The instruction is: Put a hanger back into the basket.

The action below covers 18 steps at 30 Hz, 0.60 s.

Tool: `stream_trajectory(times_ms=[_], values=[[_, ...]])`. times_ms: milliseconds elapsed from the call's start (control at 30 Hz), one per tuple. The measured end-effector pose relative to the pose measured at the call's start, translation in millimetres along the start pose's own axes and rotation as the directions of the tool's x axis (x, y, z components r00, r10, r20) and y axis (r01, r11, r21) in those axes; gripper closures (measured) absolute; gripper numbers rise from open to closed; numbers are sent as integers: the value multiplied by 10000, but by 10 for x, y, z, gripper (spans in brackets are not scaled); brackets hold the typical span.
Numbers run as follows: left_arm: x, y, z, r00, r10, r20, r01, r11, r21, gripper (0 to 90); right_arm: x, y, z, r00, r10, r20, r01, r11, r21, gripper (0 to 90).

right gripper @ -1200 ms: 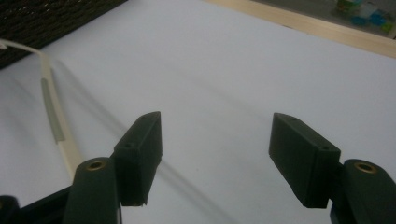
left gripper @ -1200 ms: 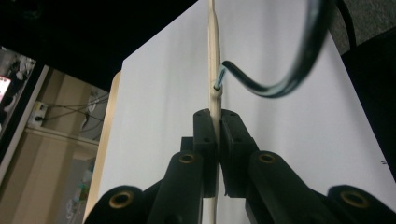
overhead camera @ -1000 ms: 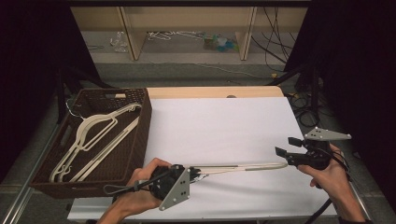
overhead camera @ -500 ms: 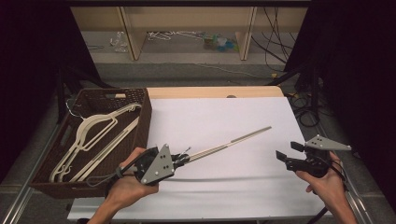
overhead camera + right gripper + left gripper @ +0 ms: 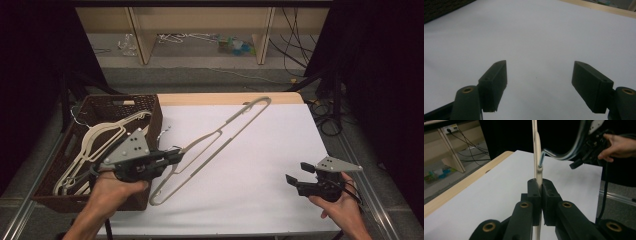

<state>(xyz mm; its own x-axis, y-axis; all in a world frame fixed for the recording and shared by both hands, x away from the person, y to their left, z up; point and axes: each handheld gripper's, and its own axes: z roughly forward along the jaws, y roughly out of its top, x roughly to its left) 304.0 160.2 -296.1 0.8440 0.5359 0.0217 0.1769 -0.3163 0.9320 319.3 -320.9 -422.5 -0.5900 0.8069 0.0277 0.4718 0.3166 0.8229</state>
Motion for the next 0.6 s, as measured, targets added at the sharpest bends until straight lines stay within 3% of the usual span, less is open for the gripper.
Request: stream_trajectory(times_ms=[133, 200, 233, 267, 300, 333, 367, 467, 600], values=[[52, 123, -124, 9983, -515, 285, 524, 9981, -315, 859, 22, -29, -3, 10000, -37, -54, 39, 9996, 297, 287], [58, 203, -193, 9973, -644, 366, 658, 9971, -379, 859, 43, -43, 3, 9999, -30, -129, 32, 9999, 170, 263], [54, 250, -228, 9989, -392, 253, 401, 9987, -327, 859, 63, -49, -1, 9998, 23, -184, -19, 9998, 213, 253], [55, 299, -277, 9997, -132, -195, 127, 9996, -264, 859, 75, -53, -12, 9998, -113, -186, 118, 9996, 252, 250], [47, 340, -305, 9998, -171, -55, 169, 9996, -238, 859, 98, -66, -11, 9998, -80, -177, 83, 9999, 140, 245], [31, 365, -334, 9989, -459, 83, 460, 9988, -155, 859, 113, -70, -29, 9997, -188, -176, 193, 9995, 240, 242], [56, 415, -373, 9994, -313, 171, 317, 9992, -234, 859, 135, -82, -22, 9996, -83, -269, 86, 9999, 114, 243], [126, 524, -492, 9996, -63, -268, 57, 9997, -226, 860, 201, -104, -33, 9985, -193, -507, 203, 9996, 193, 243], [238, 602, -646, 9979, -138, -632, 128, 9998, -167, 860, 274, -107, -43, 9964, -442, -720, 466, 9984, 317, 243]])
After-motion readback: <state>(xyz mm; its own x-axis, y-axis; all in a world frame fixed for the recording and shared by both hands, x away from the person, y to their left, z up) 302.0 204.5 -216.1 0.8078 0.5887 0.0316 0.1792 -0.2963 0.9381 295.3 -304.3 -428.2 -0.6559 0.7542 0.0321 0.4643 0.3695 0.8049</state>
